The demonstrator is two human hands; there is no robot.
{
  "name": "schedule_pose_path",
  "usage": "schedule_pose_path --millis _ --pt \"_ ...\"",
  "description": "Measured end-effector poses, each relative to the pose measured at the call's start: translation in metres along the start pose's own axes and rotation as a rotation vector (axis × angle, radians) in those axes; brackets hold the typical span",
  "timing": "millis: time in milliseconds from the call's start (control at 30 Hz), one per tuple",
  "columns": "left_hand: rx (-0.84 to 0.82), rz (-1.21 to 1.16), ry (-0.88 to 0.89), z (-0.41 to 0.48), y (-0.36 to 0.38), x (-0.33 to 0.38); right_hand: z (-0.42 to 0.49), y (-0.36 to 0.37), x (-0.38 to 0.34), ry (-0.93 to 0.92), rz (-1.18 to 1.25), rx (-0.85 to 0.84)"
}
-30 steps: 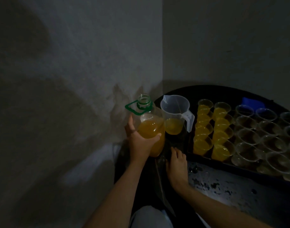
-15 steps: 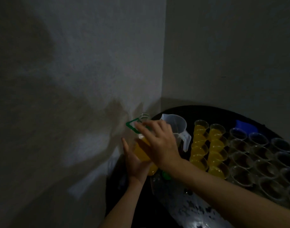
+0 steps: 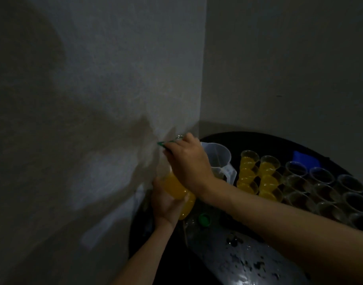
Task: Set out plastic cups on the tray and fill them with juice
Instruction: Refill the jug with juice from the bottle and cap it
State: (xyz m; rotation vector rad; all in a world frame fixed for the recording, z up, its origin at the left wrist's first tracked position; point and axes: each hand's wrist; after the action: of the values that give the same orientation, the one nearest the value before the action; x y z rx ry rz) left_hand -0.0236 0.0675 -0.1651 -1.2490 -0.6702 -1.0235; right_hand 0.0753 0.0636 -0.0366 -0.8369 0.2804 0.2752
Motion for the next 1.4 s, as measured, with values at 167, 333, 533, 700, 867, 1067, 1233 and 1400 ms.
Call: schedule_pose_path --millis 167,333,533,700,867,1067,1233,1400 --pt "0.018 -0.012 -0.017 -0.001 -0.005 0.006 0.028 -0.032 0.019 0.021 0.12 -0.067" --pt "-0.042 0.257 -0.006 0.018 -0.029 0.045 0.055 -0.057 0.033 0.135 0.226 -0.2" --pt "-0.028 0.326 0.054 0.027 -0.041 0.062 0.081 -0.07 0.051 0.189 0.23 -0.307" --pt "-0.051 0.407 0.113 0.034 -0.052 0.074 0.081 -0.065 0.06 0.302 0.286 -0.318" --pt "-0.117 0.473 0.139 0.04 -0.062 0.082 0.079 -0.062 0.07 0.432 0.403 -0.339" --pt "-0.224 0.607 0.192 0.046 -0.073 0.1 0.069 -0.062 0.086 0.561 0.439 -0.391" --pt "-0.293 0.65 0.191 0.05 -0.08 0.11 0.061 -0.061 0.094 0.635 0.447 -0.407" --pt "-0.335 0.66 0.174 0.051 -0.083 0.115 0.056 -0.059 0.095 0.654 0.418 -0.422"
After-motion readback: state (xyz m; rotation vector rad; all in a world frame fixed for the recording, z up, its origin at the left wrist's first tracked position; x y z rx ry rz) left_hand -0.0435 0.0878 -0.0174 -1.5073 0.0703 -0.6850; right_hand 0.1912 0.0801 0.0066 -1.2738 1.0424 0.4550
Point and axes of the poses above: each hand's wrist, its own z-axis towards the middle knuckle, its own y-axis out of the palm, x = y × z, and after that the axes turned 11 degrees about y, right-handed
